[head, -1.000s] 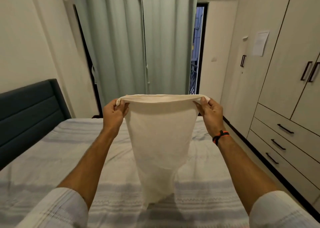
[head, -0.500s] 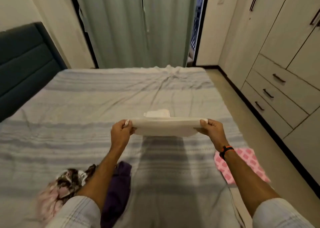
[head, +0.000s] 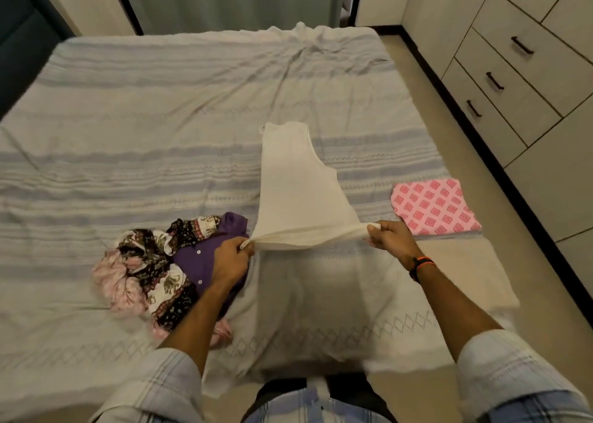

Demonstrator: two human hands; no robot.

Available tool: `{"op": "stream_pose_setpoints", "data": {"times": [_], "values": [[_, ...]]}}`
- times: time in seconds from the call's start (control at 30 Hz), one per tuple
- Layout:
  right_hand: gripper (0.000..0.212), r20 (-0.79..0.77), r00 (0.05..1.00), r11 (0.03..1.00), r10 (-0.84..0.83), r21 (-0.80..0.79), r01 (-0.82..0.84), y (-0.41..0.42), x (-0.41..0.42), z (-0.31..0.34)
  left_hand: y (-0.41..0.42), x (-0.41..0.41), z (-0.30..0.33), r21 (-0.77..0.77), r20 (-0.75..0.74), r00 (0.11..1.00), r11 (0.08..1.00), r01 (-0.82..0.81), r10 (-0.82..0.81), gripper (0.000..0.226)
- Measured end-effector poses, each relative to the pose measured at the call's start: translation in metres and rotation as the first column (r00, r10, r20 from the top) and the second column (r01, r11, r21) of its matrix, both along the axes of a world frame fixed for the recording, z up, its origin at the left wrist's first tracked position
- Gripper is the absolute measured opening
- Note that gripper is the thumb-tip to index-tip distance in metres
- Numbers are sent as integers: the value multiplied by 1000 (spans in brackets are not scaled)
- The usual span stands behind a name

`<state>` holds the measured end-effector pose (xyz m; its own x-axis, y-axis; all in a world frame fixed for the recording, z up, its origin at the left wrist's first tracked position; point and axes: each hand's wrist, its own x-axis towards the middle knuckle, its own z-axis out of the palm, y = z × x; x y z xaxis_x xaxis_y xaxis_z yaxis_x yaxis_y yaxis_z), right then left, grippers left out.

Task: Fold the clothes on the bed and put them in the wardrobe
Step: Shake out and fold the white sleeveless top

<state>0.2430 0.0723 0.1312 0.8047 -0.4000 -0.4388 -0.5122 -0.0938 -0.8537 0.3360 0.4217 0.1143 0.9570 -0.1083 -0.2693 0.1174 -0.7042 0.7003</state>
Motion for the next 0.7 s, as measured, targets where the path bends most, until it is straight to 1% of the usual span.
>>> {"op": "stream_pose_setpoints", "data": {"times": [0.1,0.3,0.5,0.63,0.7], "values": [[13,-29,1000,1000,-4,-23,4,2,-22,-11,4,-23,-2,39,-8,999,998,38,-38,13],[11,-51,998,999,32,-7,-33,-1,-69,-24,3,-76,-5,56,-33,999,998,19,-17,13],[10,-44,994,994,105,-17,-106,-10,-131,-36,-5,-154,-13,100,-38,999,995,-8,12,11],[20,-62,985,986,159,-46,-162,-15,-171,-44,-7,-199,-18,111,-31,1000,994,3,1,13],[18,-83,979,979,189,-63,-194,-17,-192,-46,-7,-223,-20,115,-49,999,993,3,3,16]]}}
